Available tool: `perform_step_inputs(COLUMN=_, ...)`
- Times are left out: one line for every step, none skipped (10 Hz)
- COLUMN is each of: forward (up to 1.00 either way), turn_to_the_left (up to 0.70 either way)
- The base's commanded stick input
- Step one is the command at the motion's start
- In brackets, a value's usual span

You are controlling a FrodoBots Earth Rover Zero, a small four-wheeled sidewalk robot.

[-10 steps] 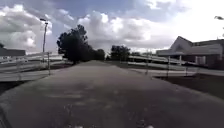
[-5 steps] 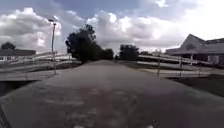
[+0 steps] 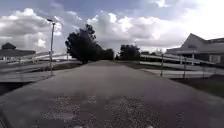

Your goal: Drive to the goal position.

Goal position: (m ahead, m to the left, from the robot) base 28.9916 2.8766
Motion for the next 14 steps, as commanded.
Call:
perform_step_inputs(forward=0.7, turn_to_the_left=0.0)
perform_step_inputs(forward=0.7, turn_to_the_left=0.0)
perform_step_inputs(forward=0.7, turn_to_the_left=0.0)
perform_step_inputs(forward=0.7, turn_to_the_left=0.0)
perform_step_inputs(forward=0.7, turn_to_the_left=0.0)
perform_step_inputs(forward=0.7, turn_to_the_left=0.0)
perform_step_inputs(forward=0.7, turn_to_the_left=0.0)
perform_step_inputs(forward=0.7, turn_to_the_left=0.0)
perform_step_inputs(forward=0.7, turn_to_the_left=0.0)
perform_step_inputs(forward=0.7, turn_to_the_left=0.0)
perform_step_inputs(forward=0.7, turn_to_the_left=0.0)
perform_step_inputs(forward=0.7, turn_to_the_left=0.0)
perform_step_inputs(forward=0.7, turn_to_the_left=0.0)
perform_step_inputs(forward=0.7, turn_to_the_left=0.0)
